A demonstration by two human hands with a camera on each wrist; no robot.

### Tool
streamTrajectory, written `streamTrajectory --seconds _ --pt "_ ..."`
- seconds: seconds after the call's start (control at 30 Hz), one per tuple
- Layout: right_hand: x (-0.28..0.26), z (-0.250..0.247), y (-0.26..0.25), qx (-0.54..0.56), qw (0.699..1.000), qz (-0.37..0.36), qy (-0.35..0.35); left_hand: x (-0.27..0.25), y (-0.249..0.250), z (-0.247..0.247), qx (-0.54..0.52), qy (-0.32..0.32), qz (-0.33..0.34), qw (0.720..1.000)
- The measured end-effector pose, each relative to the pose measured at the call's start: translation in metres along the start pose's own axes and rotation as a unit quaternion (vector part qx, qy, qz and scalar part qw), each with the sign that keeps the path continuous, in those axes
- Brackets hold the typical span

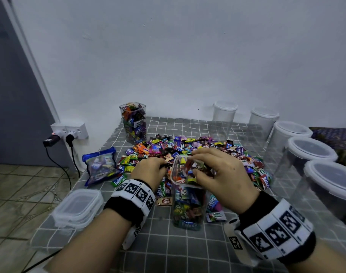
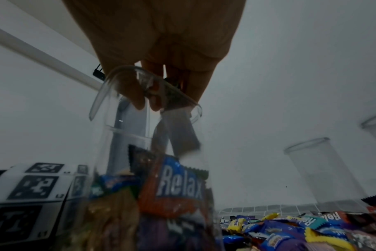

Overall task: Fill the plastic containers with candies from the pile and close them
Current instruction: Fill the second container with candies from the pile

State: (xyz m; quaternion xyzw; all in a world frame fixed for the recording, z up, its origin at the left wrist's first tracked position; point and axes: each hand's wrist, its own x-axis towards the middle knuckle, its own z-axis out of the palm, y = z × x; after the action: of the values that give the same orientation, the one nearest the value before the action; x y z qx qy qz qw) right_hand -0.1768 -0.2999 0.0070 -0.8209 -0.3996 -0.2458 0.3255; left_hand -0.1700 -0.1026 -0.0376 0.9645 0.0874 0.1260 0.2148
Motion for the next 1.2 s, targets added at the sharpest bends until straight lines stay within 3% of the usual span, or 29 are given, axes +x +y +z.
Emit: streamTrajectory --seconds 0.27,0.4,0.67,0.83,1.2 --pt "-0.004 0.002 0.004 0.067 0.998 0.017 0.001 -0.001 0.001 0.0 -0.012 0.004 -0.004 1.0" --pt "-0.011 0.003 0.005 0.11 0.992 0.065 -0.003 -0.002 0.002 -0.001 -0.016 0.0 -0.008 1.0" --pt "-0.023 0.0 0.014 0.229 0.934 0.227 -0.151 -0.001 0.001 0.0 -0.027 -0.001 -0.014 1.0" --pt "-0.037 0.015 0.021 0.368 0.881 0.275 -0.116 -0.002 0.001 0.0 -0.04 0.003 -0.015 0.999" --pt "-0.039 0.016 0.021 0.373 0.879 0.276 -0.11 -0.019 0.012 -0.023 -0.152 0.093 0.036 0.983"
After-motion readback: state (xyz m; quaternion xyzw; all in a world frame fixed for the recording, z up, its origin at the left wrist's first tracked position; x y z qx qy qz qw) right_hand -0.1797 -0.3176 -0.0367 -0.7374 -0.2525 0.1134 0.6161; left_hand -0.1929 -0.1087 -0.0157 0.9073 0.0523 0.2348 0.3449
